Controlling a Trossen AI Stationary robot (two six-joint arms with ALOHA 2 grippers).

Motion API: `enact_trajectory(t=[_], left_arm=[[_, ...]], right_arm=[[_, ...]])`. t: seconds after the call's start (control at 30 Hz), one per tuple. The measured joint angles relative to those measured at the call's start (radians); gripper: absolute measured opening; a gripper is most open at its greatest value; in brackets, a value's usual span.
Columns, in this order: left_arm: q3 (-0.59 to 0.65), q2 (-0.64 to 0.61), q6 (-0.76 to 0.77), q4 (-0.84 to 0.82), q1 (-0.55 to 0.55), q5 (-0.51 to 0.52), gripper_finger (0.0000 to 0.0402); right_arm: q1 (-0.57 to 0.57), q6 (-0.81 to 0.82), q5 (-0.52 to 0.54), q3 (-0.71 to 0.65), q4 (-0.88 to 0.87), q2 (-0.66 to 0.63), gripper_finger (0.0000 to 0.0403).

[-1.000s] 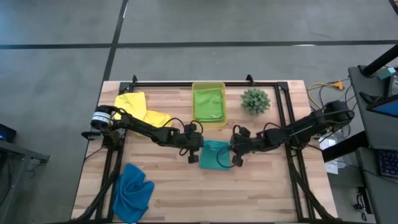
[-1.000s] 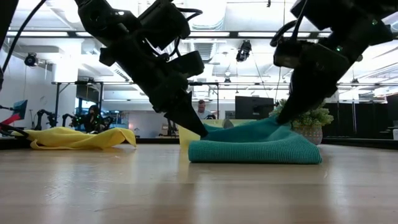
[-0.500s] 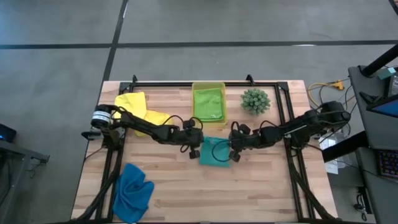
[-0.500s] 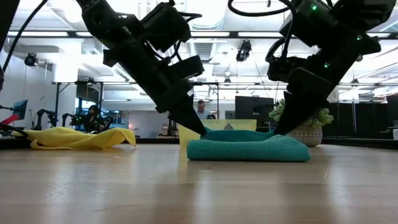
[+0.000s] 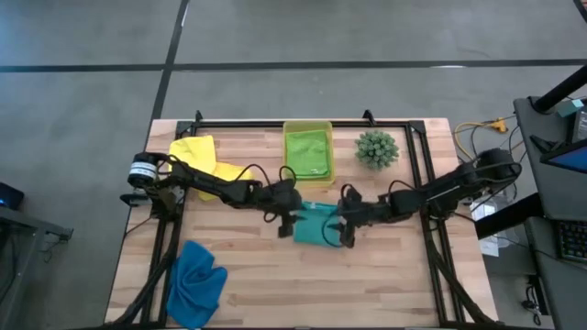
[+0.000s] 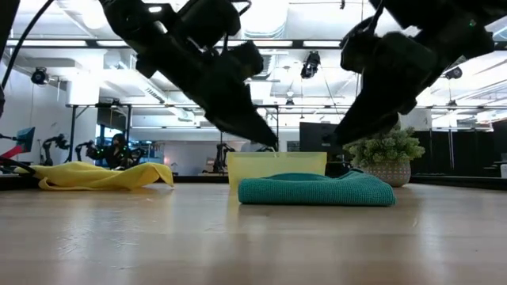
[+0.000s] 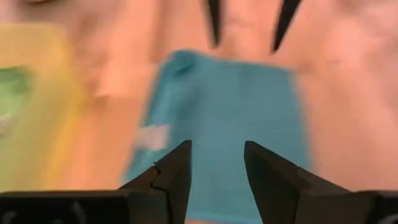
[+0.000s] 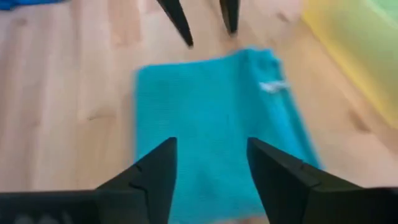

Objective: Fold microfiber towels
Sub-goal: Put the light blue microfiber cloth into the yellow bin

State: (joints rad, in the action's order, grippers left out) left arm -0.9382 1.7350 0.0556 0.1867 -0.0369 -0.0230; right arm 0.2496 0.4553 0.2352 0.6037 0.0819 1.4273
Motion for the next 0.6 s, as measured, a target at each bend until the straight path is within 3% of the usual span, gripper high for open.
enact_trajectory(t=[0.07, 0.37, 0.6], left_arm=[[0.000, 0.012, -0.006, 0.035, -0.005, -0.047, 0.0134], [0.004, 0.072, -0.010, 0.041, -0.007, -0.049, 0.0134], [0.008, 0.107, -0.010, 0.030, -0.007, -0.046, 0.0133]], right_arm=[[0.020, -0.007, 0.001, 0.002, 0.029, 0.032, 0.0212], [0.040, -0.056, 0.014, 0.025, 0.033, 0.184, 0.0308], [0.040, -0.015, 0.028, 0.030, 0.032, 0.196, 0.0347]])
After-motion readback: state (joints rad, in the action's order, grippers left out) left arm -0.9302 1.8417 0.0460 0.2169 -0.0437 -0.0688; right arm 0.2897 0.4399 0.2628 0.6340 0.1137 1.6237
